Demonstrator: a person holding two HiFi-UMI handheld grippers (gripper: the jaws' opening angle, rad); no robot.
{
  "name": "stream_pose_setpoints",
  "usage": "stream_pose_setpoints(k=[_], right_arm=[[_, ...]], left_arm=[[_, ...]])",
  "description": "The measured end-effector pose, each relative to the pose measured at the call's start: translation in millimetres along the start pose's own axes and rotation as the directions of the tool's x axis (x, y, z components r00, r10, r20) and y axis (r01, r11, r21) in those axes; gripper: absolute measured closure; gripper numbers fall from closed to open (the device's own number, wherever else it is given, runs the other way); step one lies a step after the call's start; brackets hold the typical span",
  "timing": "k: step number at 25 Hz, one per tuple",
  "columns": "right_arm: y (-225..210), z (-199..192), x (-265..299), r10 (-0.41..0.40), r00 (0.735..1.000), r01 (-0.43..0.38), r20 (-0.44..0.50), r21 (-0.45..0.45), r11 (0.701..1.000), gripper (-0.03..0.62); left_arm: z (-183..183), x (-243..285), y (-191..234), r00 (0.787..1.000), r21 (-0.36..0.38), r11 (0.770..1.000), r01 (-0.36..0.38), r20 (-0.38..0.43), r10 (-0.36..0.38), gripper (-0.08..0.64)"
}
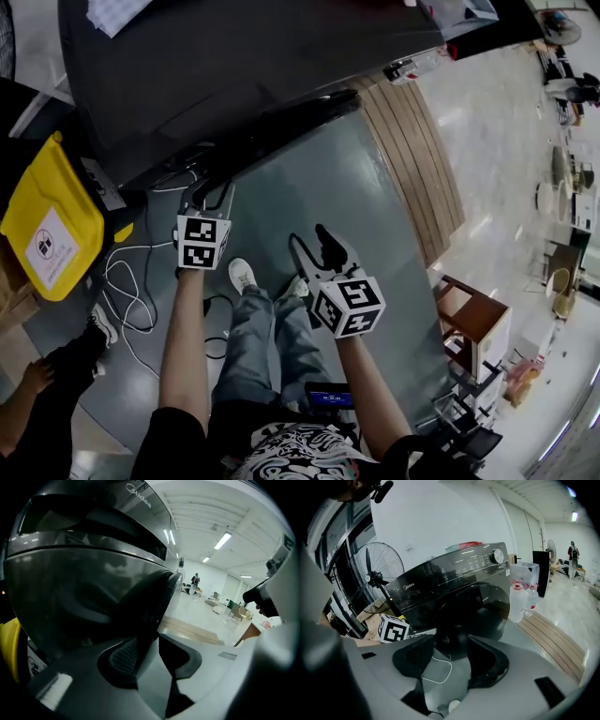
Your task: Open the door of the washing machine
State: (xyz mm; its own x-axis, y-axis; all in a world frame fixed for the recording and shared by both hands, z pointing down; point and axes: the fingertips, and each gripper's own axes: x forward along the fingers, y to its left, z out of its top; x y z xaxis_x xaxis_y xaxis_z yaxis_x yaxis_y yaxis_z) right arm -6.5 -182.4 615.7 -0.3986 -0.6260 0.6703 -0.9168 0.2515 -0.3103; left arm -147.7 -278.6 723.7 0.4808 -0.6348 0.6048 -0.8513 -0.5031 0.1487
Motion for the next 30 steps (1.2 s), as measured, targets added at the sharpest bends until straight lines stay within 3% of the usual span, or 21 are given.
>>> stream_pose_setpoints(k=[11,14,20,30], right_arm=[[6.3,5.5,5.2,0.021,1.0,-0.021,-0.011,0.004,1.0,0.37],[10.9,1.2,5.2,0.041,0.999,-0.041,-0.033,0.015,0.999,0.37],[9.3,-2.7,5.0,0.04,0.998,-0.039,-0.05,0.027,0.999,0.37],[-4.9,-1.2,20.6,-0.052,0.997,0.055,-0.057,0.043,0.998,0.377]], left_arm=[[0.7,-3.8,-2.6,0.999,0.07,0.996,-0.049,-0.022,0.05,0.456],[-0.5,-3.7,-3.5,0.998,0.097,0.995,-0.031,-0.05,0.036,0.466],[-16.7,-9.7,-33.5,0.989,0.198,0.976,0.088,-0.131,-0.063,0.491],[-42.6,-22.7,-129.4,0.958,0.183,0.947,0.265,-0.165,-0.236,0.481]])
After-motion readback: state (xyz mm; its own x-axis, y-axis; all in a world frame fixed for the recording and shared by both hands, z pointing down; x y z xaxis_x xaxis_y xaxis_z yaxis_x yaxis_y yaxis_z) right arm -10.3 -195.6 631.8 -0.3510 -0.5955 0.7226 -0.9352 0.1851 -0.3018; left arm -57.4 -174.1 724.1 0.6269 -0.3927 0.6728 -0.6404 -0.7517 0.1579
